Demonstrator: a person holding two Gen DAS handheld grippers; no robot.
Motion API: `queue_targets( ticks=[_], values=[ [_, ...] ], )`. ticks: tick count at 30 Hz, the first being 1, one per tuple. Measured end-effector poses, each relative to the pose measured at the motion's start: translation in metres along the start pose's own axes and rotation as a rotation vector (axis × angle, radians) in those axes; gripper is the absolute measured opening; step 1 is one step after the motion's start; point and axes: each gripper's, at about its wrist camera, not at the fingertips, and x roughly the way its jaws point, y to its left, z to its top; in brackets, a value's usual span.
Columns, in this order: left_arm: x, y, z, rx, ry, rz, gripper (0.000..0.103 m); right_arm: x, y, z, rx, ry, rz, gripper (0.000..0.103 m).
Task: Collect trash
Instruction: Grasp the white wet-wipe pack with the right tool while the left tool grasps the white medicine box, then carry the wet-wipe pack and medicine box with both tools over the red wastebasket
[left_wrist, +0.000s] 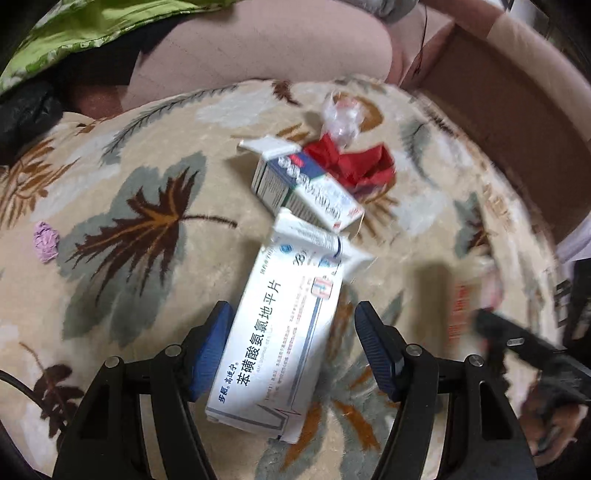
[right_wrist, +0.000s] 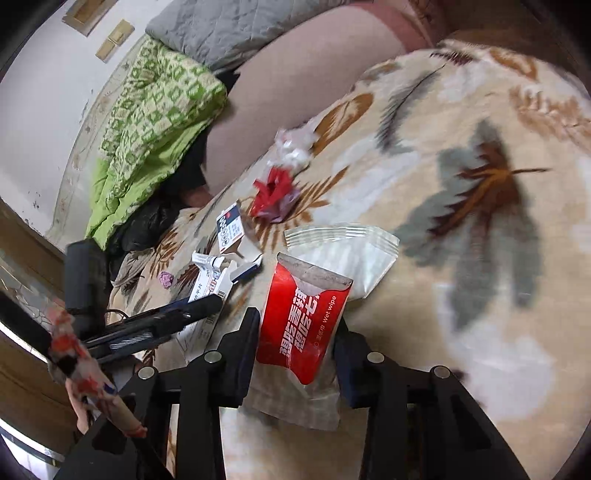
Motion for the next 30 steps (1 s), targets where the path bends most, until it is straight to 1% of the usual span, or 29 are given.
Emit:
queue_targets(
  ticks=[2, 4, 5, 6, 7, 8, 10, 14, 16, 18, 20, 22, 24, 27, 30],
  values=[
    [0.0, -0.01, -0.006, 0.055, 0.012, 0.042, 0.067, -0.018, -0.005, -0.002, 0.004, -0.011, 0.001, 0.04],
    [0.002, -0.019, -0.011, 0.078, 0.024, 0.085, 0.067, -0.038, -0.007, -0.007, -0.002, -0.027, -0.005, 0.04],
    [0.003, -0.02, -0.012, 0.077, 0.031, 0.11, 0.064, -0.045, -0.007, -0.008, -0.005, -0.032, -0.005, 0.04],
    [0.005, -0.022, -0.014, 0.069, 0.043, 0.147, 0.051, -0.056, -0.008, -0.011, -0.008, -0.04, -0.007, 0.04],
    [0.005, -0.024, -0.014, 0.056, 0.06, 0.18, 0.05, -0.068, -0.009, -0.014, -0.011, -0.052, -0.009, 0.04],
    [0.004, -0.027, -0.015, 0.044, 0.061, 0.196, 0.05, -0.076, -0.009, -0.015, -0.012, -0.062, -0.009, 0.04],
    [-0.01, -0.034, -0.016, 0.021, 0.036, 0.204, 0.05, -0.103, -0.008, -0.019, -0.021, -0.097, -0.003, 0.04],
    [-0.068, -0.06, -0.015, -0.028, -0.097, 0.168, 0.05, -0.155, -0.001, -0.028, -0.05, -0.152, 0.022, 0.04],
    [-0.108, -0.085, -0.018, -0.05, -0.176, 0.162, 0.05, -0.181, 0.002, -0.035, -0.071, -0.171, 0.037, 0.04],
    [-0.133, -0.111, -0.018, -0.062, -0.215, 0.159, 0.05, -0.211, 0.008, -0.043, -0.103, -0.205, 0.035, 0.04],
    [-0.165, -0.139, -0.029, -0.065, -0.269, 0.147, 0.05, -0.241, 0.008, -0.054, -0.123, -0.247, 0.033, 0.04],
    [-0.193, -0.167, -0.046, -0.058, -0.317, 0.137, 0.05, -0.265, 0.008, -0.063, -0.136, -0.276, 0.032, 0.04],
    [-0.211, -0.195, -0.06, -0.069, -0.344, 0.112, 0.05, -0.29, 0.005, -0.075, -0.14, -0.299, 0.03, 0.04],
    [-0.229, -0.235, -0.088, -0.069, -0.356, 0.033, 0.05, -0.319, -0.003, -0.089, -0.15, -0.324, 0.017, 0.04],
    [-0.245, -0.279, -0.117, -0.045, -0.377, -0.039, 0.05, -0.347, -0.017, -0.103, -0.145, -0.356, -0.001, 0.04]
  ],
)
